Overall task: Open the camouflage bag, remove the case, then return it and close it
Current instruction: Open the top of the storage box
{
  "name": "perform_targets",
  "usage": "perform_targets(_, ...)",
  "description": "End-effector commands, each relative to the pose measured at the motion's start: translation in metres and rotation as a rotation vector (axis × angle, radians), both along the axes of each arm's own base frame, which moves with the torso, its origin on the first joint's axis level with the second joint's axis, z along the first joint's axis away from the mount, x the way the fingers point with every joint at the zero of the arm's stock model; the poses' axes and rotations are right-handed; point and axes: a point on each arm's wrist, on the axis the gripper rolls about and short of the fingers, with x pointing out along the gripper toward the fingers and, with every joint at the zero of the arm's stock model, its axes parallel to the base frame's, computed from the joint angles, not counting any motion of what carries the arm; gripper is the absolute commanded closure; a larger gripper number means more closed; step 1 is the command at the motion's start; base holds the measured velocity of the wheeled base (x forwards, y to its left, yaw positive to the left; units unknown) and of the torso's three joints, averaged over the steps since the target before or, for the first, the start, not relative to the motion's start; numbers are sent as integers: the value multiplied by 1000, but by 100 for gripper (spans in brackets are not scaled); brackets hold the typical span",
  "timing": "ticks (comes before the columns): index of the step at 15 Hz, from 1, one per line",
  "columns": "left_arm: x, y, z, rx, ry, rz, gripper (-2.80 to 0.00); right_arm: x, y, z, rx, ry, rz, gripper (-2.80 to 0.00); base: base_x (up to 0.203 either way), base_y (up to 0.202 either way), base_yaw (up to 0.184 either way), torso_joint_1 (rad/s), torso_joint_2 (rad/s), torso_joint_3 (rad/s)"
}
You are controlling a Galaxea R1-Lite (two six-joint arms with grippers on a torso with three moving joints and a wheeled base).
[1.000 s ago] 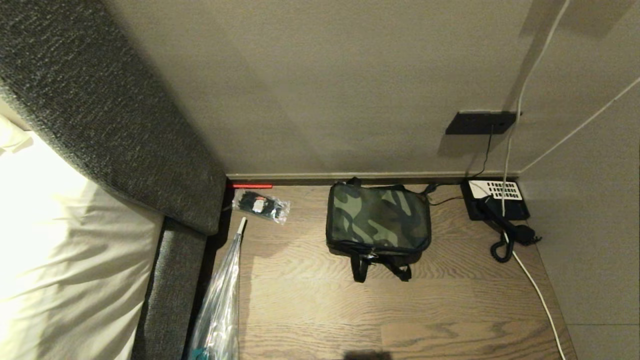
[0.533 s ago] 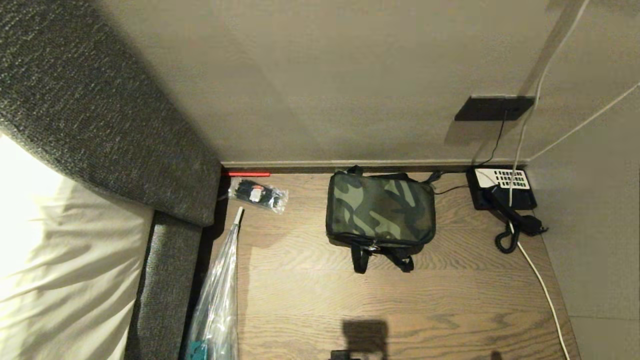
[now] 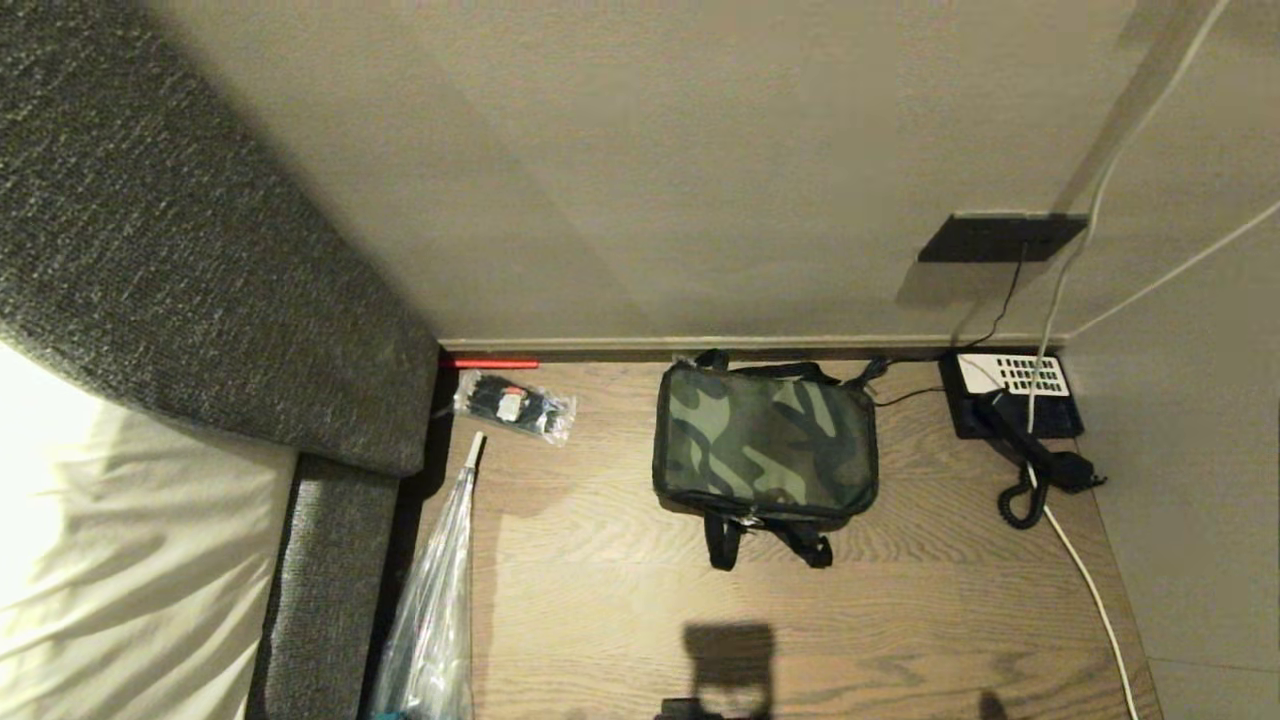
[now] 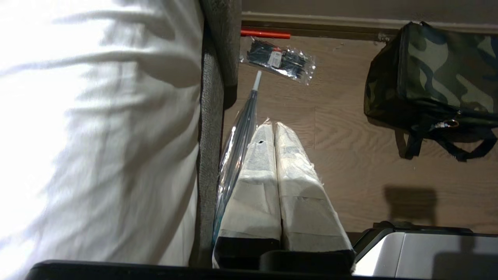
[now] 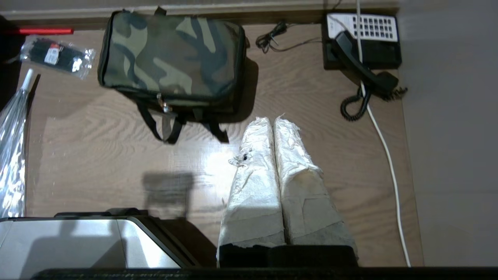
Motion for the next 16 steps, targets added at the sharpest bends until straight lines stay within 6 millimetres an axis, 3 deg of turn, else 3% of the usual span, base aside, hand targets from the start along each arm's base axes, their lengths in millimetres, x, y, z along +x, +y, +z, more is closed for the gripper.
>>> perform_targets(1,0,0,0,-1,1,0,0,0,0,0,0,1,0,0,0,0,0,0,0,0)
perform_targets(8,0,0,0,-1,1,0,0,-2,0,0,-54,43,12,0,0,0,0,0,0,0)
perform_targets(11,0,0,0,-1,1,0,0,-27,1,43,-6,21,53,0,0,0,0,0,0,0)
perform_targets(13,0,0,0,-1,1,0,0,-66,3,84,30,-29,138,0,0,0,0,0,0,0)
perform_targets(15,0,0,0,-1,1,0,0,-85,5,100,63,-64,207,0,0,0,0,0,0,0)
perform_targets(16,0,0,0,-1,1,0,0,-84,6,99,80,-44,262,0,0,0,0,0,0,0)
